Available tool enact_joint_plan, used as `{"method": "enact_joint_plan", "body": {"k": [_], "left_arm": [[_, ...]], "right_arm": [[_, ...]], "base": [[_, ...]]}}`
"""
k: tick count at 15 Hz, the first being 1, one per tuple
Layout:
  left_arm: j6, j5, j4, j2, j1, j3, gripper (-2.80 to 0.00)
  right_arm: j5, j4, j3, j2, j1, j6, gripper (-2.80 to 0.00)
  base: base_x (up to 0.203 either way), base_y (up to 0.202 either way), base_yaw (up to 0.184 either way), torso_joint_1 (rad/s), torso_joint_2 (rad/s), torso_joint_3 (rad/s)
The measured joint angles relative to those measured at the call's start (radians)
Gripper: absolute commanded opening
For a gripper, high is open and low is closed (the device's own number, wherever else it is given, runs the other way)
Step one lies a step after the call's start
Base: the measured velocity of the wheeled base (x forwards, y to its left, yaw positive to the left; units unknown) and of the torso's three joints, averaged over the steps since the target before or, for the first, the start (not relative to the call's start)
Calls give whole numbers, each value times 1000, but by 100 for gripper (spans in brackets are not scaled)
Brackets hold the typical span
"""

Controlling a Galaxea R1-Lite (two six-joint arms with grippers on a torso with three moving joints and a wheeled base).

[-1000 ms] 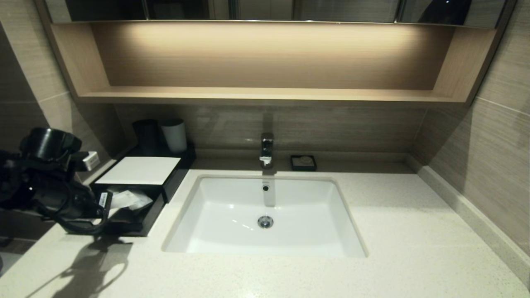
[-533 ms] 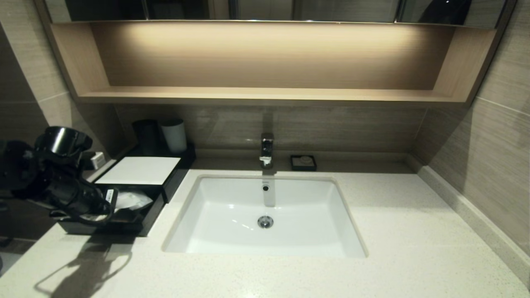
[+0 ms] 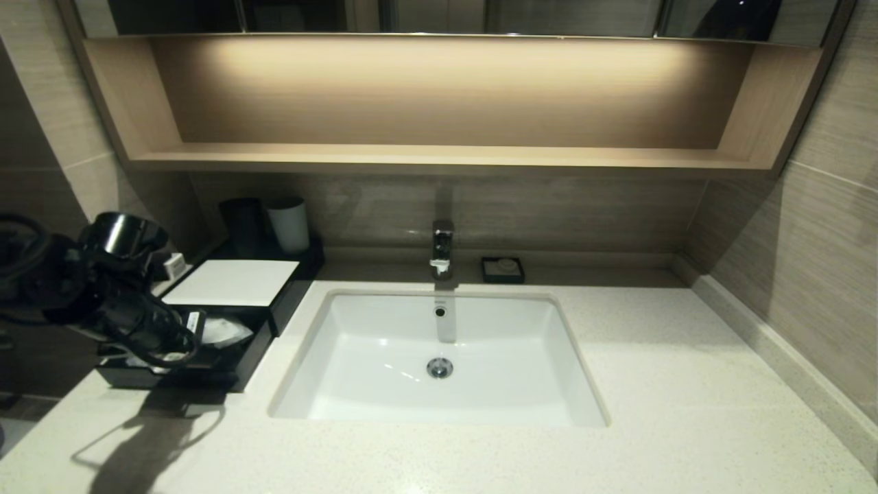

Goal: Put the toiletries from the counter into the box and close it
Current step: Place the bathroom toiletry into the drawer

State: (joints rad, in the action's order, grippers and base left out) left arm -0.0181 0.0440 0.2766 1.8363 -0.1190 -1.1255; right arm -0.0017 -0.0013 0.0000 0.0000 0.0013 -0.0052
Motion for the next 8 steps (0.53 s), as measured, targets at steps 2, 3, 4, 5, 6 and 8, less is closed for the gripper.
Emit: {"method": "enact_joint_plan", "body": {"k": [2, 3, 4, 5, 6, 8], "left_arm": [[-1, 0, -1, 19, 6, -6, -280], [-9, 0, -4, 29, 8, -15, -280], [-15, 0, -4, 37, 9, -21, -280], [-17, 0, -5, 45, 14, -27, -280], [-19, 0, -5, 51, 17, -31, -280], [-20, -2, -18, 62, 27, -35, -280]], "right_arm": [[0, 0, 0, 0, 0, 1, -280], [0, 0, 0, 0, 0, 0, -280], [0, 0, 0, 0, 0, 0, -280], [0, 0, 0, 0, 0, 0, -280], [0, 0, 0, 0, 0, 0, -280], [0, 0, 0, 0, 0, 1, -280]], "base": [[0, 0, 0, 0, 0, 0], [0, 0, 0, 0, 0, 0], [0, 0, 0, 0, 0, 0], [0, 0, 0, 0, 0, 0], [0, 0, 0, 0, 0, 0], [0, 0, 0, 0, 0, 0]]}}
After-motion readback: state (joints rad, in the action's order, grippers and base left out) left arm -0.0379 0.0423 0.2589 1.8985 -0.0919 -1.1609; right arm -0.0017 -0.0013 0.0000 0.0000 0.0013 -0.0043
